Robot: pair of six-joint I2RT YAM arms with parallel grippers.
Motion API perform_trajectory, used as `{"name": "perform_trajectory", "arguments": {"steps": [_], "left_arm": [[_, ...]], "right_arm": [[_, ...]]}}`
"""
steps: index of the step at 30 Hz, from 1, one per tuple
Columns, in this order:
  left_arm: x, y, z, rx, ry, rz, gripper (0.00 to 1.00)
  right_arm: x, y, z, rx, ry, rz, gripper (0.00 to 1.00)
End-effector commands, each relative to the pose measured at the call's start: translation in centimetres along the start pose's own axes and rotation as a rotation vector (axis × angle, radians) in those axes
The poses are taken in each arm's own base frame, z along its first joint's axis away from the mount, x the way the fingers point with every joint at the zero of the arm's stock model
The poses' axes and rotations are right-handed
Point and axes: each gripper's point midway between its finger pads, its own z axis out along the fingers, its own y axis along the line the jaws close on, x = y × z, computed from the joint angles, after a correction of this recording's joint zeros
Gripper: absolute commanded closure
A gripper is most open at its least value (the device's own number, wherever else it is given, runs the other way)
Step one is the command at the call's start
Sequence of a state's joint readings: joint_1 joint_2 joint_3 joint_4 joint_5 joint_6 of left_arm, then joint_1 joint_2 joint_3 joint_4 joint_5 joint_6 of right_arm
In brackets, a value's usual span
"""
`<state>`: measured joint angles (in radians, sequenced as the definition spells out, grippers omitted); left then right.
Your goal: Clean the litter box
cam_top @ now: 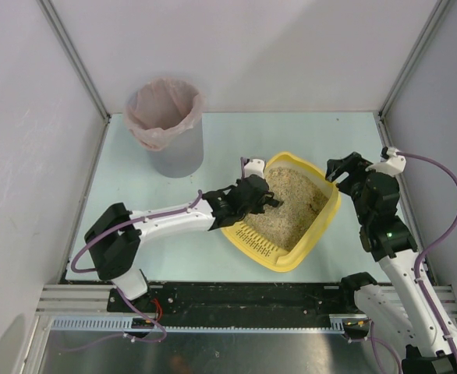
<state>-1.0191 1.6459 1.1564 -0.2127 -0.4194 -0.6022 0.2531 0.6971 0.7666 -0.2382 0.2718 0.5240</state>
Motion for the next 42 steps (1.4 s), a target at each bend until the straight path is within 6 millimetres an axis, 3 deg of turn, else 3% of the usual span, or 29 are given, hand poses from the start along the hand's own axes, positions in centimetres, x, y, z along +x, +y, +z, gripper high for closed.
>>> {"name": "perform_trajectory", "arguments": {"steps": [1, 14, 19, 24, 31, 42], "left_arm": [[2.9, 4.1, 1.9, -0.141, 0.032, 0.104, 1.0], [3.5, 3.8, 2.9, -0.062, -0.045, 0.149, 1.0], [3.9, 3.5, 2.2, 0.013, -0.082, 0.138, 1.0], [2.9, 2.6, 0.9, 0.092, -0.159, 0.143, 1.0], [4.1, 1.6, 0.7, 0.19, -0.189, 0.212, 1.0], [2.5, 1.1, -1.1, 0.278, -0.342, 0.275, 1.0]], "right_arm": [[-1.1, 0.8, 0.1, -0.028, -0.042, 0.025, 0.21], [-1.2, 0.8, 0.1, -0.028, -0.045, 0.026, 0.21], [-1.2, 0.8, 0.0, -0.028, -0.047, 0.027, 0.21], [-1.2, 0.8, 0.0, -0.029, -0.047, 0.027, 0.21], [-1.3, 0.9, -0.1, -0.034, -0.049, 0.031, 0.21], [-1.3, 0.9, -0.1, -0.033, -0.049, 0.029, 0.21]]}}
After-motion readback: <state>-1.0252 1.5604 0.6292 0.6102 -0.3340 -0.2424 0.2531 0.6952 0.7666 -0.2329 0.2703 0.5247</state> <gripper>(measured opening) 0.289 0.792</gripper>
